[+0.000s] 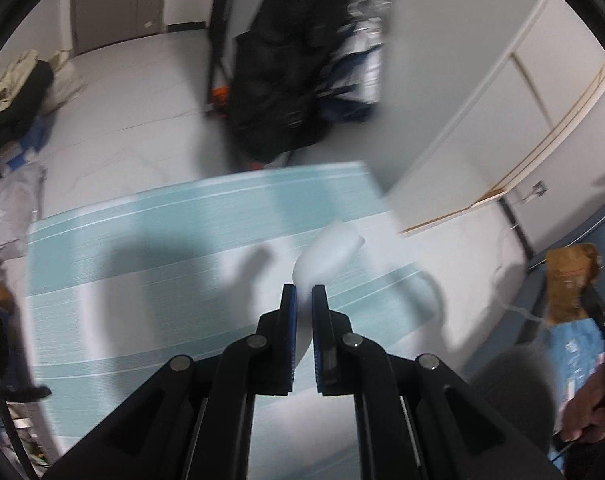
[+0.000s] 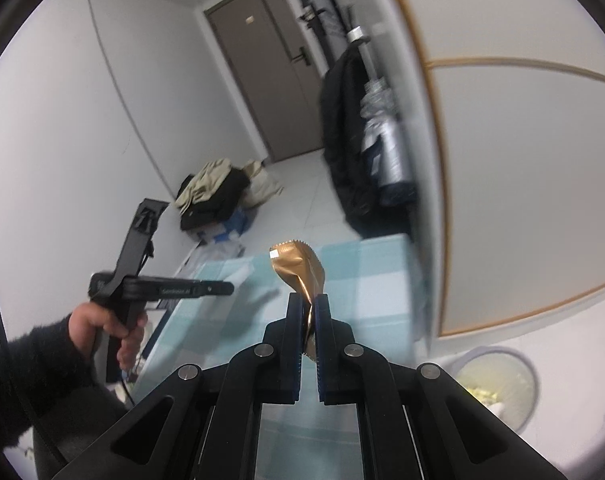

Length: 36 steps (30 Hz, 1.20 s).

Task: Collect trash
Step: 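Carry the brown packet and foam strip in both tools over the bin, then open both tools to drop the packet and foam strip into the bin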

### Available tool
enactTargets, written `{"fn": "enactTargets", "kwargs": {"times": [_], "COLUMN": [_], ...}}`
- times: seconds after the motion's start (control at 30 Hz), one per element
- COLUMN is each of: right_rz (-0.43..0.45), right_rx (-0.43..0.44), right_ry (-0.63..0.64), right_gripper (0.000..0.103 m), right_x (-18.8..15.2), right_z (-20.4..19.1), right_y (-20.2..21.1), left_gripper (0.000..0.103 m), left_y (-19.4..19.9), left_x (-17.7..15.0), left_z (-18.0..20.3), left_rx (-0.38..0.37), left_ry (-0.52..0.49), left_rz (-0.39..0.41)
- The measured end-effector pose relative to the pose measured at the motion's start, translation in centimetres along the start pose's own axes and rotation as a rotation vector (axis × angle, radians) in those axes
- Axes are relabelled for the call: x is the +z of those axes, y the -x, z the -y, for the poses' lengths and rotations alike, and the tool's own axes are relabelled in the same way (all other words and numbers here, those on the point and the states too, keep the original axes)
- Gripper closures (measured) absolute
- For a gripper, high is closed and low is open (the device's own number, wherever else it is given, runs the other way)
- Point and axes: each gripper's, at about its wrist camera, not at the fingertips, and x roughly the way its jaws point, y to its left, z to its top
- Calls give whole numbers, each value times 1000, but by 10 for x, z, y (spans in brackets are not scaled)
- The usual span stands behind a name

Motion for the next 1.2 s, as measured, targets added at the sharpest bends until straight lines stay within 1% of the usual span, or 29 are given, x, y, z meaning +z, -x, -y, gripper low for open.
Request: {"fn": "enactTargets", "kwargs": {"times": [0.1, 0.2, 0.23, 0.3, 0.4, 0.5, 0.53, 0.63, 0.73, 0.83, 0.93, 1.0, 1.07, 1.13, 1.17, 1.2], "right_rz": [26, 41, 40, 36, 8, -34, -44, -116, -178, -234, -302, -336, -381, -390, -397, -398], "right_rx": [-52, -101, -113, -140, -167, -178, -186, -180, -162, -142, -99, -91, -106, -90, -90, -84], "right_ry": [-33, -80, -95, -139, -197, -266, -281, -359, -419, -476, -541, -552, -561, -609, -630, -652], "right_gripper": [98, 98, 98, 98, 98, 98, 98, 98, 98, 98, 97, 94, 86, 82, 77, 76], "right_x": [9, 15, 16, 15, 13, 4, 1, -18, -34, -51, -68, -75, -85, -95, -102, -107], "right_z": [31, 67, 78, 105, 140, 178, 187, 221, 244, 265, 282, 287, 294, 304, 309, 313], "right_y": [18, 32, 34, 39, 39, 32, 29, 10, -13, -35, -59, -71, -78, -83, -81, -81], "left_gripper": [100, 100, 100, 100, 100, 100, 100, 100, 100, 100, 100, 100, 99, 99, 99, 99], "left_y": [-12, -32, -42, -60, -90, -130, -139, -178, -205, -228, -235, -241, -241, -245, -246, -250], "left_x": [9, 18, 21, 25, 27, 25, 23, 18, 13, 11, 8, 9, 7, 5, 6, 4], "left_z": [35, 71, 86, 106, 127, 146, 151, 166, 174, 176, 178, 178, 179, 180, 184, 185], "left_rx": [-67, -136, -164, -190, -217, -239, -243, -244, -210, -192, -198, -191, -189, -185, -183, -179], "left_ry": [-17, -42, -50, -64, -63, -52, -54, -60, -72, -48, -37, -40, -38, -37, -39, -42], "left_rz": [1, -18, -35, -58, -108, -187, -206, -274, -319, -365, -392, -406, -423, -445, -451, -459]}}
